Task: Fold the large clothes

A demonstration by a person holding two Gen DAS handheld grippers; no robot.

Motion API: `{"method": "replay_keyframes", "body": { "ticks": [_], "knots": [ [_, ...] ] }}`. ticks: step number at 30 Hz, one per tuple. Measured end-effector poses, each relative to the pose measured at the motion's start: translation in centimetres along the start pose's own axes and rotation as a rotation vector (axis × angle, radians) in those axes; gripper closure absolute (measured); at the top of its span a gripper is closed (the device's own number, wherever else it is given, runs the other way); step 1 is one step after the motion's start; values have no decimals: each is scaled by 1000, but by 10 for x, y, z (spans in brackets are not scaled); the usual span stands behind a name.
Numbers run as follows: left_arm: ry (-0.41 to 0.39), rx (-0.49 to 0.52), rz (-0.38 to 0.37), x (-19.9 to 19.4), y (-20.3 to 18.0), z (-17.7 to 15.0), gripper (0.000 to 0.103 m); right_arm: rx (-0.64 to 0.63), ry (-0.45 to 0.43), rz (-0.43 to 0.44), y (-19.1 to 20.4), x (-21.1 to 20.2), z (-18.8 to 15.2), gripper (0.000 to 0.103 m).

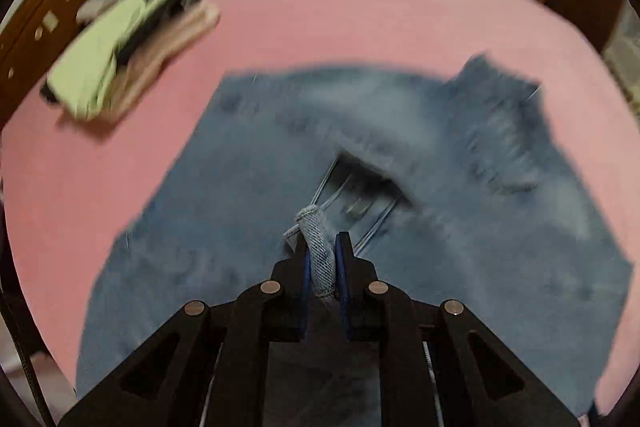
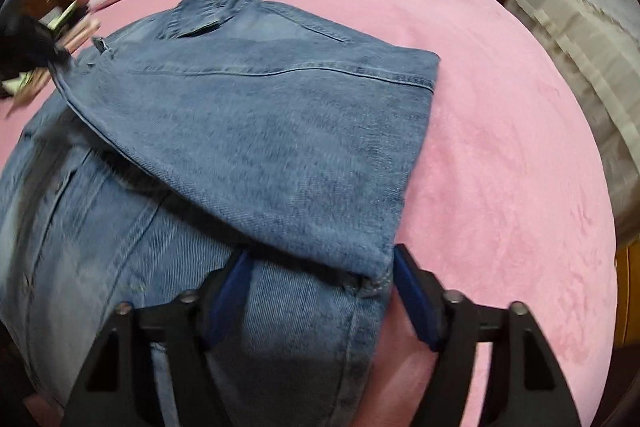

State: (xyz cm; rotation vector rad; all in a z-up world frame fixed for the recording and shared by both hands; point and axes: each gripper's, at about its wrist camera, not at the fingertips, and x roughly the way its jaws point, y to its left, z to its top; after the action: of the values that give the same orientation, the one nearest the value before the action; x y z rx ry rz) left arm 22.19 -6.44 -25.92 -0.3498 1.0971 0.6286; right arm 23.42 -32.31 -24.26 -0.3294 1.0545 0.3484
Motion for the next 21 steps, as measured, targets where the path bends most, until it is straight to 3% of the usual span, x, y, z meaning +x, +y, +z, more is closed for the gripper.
{"method": "replay_keyframes", "body": {
  "ticks": [2,6,8,11,13,15,17,19,21],
  "knots": [
    [47,23,44,20,4,-13,93,-52,-12,-11,1,-1,-3,51],
    [1,114,95,27,-5,-20,93,-151,14,-43,-3,4,-7,78],
    [-26,119,87,21,-6,-15,93,-147,40,-41,-10,4,-5,87],
    [-42,110,73,17,-2,-6,93,-60,91,4,-22,6,-1,87],
    [-32,112,108,19,-2,-4,91,3,122,21,-26,7,3,87],
    [23,123,242,25,0,-7,89,70,152,24,-29,8,8,87],
    [69,107,316,26,8,-12,87,154,152,41,-35,3,10,86],
    [82,53,305,16,21,-17,85,244,116,71,-41,-9,8,86],
    [72,17,255,-4,27,-23,76,299,68,91,-43,-23,7,86]
  ]
}}
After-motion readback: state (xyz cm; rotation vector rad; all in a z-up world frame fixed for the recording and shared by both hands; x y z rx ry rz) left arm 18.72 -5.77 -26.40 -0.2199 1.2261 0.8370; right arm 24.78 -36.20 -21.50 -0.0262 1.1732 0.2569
